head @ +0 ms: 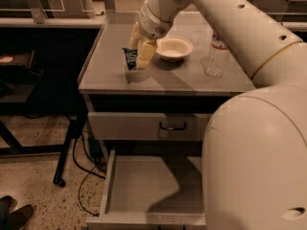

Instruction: Place rxbar blueberry into middle drawer

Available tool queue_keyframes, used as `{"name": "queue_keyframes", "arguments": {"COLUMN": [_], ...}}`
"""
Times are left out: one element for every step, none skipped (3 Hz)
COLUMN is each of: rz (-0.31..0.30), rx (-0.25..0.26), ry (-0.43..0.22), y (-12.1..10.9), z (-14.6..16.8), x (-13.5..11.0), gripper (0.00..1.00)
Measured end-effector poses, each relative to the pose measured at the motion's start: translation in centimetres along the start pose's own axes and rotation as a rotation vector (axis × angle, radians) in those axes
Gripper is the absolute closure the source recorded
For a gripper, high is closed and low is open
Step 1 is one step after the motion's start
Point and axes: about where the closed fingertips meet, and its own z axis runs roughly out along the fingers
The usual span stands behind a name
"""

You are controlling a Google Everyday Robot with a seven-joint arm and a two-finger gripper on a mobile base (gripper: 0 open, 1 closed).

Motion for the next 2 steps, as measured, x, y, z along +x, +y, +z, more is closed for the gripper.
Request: {"name": "queue_keyframes", "arguments": {"rz": [0.05, 0.085], "rx": [0.036, 0.037], "ry": [0.003, 0.024], "y": [2.1, 5.9], "z": [-2.2, -3.4], "x": [-0.4, -1.6], "gripper": [1.0, 1.0]}}
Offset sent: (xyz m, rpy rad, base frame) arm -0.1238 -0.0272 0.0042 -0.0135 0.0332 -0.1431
